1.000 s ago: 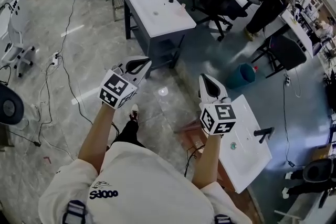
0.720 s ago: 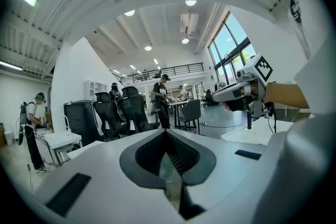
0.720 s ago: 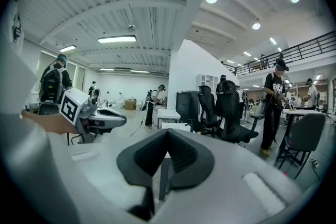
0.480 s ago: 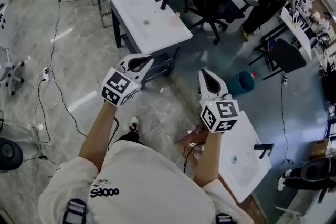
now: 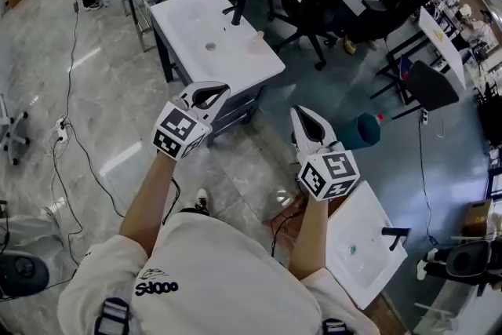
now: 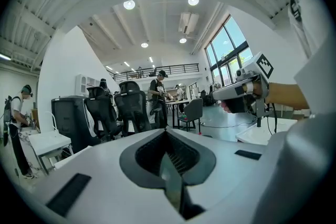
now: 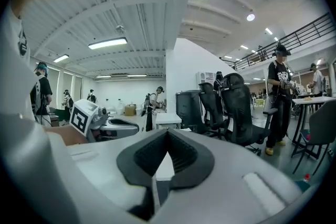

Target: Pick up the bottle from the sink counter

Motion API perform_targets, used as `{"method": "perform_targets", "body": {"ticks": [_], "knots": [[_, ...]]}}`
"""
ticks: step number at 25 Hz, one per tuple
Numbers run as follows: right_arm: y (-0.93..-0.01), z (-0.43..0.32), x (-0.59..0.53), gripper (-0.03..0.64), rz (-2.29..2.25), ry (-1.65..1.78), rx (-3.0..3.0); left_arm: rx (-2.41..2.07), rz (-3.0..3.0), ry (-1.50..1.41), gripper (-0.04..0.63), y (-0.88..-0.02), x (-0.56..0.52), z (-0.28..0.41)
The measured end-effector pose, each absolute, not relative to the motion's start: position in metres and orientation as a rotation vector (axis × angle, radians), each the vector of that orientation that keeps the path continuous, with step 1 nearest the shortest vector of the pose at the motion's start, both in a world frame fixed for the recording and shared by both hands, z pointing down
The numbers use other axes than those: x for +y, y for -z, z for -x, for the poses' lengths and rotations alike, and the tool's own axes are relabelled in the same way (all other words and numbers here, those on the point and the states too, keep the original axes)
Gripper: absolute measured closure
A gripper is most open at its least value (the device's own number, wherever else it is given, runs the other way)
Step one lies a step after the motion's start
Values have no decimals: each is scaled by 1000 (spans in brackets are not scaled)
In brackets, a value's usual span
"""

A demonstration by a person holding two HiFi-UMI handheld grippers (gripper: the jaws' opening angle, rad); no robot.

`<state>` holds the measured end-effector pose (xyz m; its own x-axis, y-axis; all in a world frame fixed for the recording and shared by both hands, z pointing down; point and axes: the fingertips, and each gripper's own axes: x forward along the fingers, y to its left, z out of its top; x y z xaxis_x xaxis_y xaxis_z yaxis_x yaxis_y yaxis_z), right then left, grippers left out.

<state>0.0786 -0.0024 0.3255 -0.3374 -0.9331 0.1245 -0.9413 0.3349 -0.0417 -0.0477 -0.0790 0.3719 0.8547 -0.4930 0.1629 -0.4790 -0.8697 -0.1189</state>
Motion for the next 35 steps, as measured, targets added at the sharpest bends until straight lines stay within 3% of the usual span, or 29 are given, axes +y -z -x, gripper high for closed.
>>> {"method": "perform_targets", "body": {"ticks": [20,35], "knots": [[-359,-86,-89,609,-1759,-279,-2406,662,3023,370,589,-406,-179,24],[-391,-146,-203,608,-1696,-347,-2434,845,3044,514,589,-452,-285,-23]]}}
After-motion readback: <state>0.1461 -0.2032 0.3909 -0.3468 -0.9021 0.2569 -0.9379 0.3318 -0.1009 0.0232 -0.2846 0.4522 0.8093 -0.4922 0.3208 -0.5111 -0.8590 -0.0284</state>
